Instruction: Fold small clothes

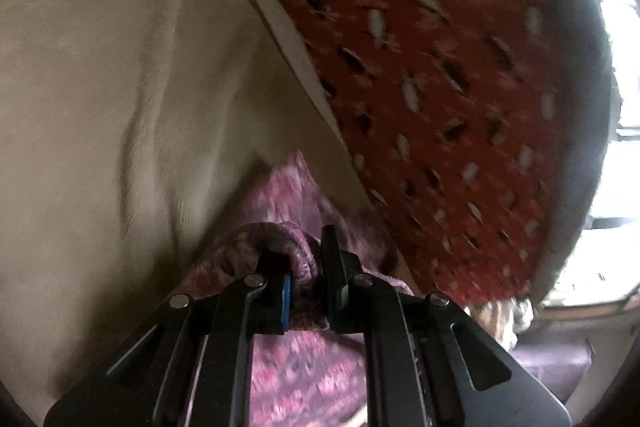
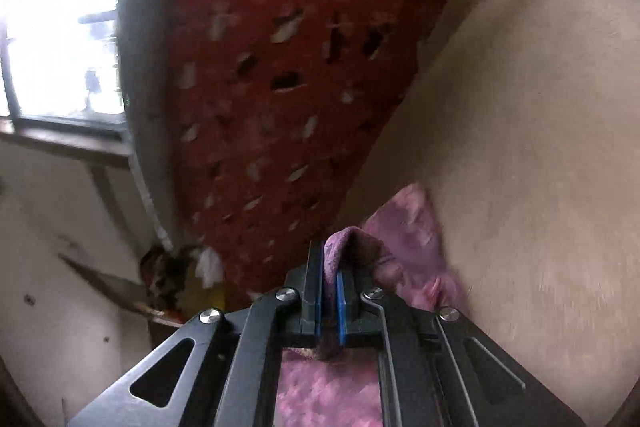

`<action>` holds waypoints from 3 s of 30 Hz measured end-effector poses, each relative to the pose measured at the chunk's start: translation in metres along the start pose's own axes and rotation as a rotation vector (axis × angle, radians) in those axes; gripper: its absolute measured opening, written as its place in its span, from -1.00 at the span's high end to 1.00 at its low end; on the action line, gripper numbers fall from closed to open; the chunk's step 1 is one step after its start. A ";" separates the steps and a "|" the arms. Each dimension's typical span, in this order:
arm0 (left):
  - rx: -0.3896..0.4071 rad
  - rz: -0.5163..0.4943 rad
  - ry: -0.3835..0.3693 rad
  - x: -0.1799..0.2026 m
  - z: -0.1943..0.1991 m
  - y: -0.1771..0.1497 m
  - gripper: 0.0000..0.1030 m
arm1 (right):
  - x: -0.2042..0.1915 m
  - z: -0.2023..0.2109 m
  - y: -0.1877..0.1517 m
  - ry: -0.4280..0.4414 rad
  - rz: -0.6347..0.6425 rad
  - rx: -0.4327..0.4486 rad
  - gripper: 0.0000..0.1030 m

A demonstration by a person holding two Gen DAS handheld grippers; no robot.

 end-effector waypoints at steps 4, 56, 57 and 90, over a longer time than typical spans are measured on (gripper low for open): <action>-0.012 0.037 0.076 -0.013 -0.027 0.014 0.81 | 0.029 -0.027 -0.001 -0.067 -0.054 -0.061 0.80; 0.139 -0.590 0.545 -0.075 -0.014 -0.199 -0.85 | -0.010 0.037 -0.159 -0.681 0.770 -0.278 -0.79; 0.141 -0.579 0.536 -0.075 -0.014 -0.198 -0.88 | -0.011 0.033 -0.160 -0.700 0.776 -0.284 -0.88; 0.182 -0.685 0.402 -0.041 -0.009 -0.195 -0.92 | -0.001 0.014 -0.069 -0.729 0.516 -0.121 -0.12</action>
Point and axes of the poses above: each gripper's, at about its wrist camera, not at the fingertips, and z roughly against the way its jaws point, x to its right, y to its top, the point moved 6 cm from there along -z, roughly the way its jaws point, and after that the axes turned 11 degrees about z, right-handed, at the moved point
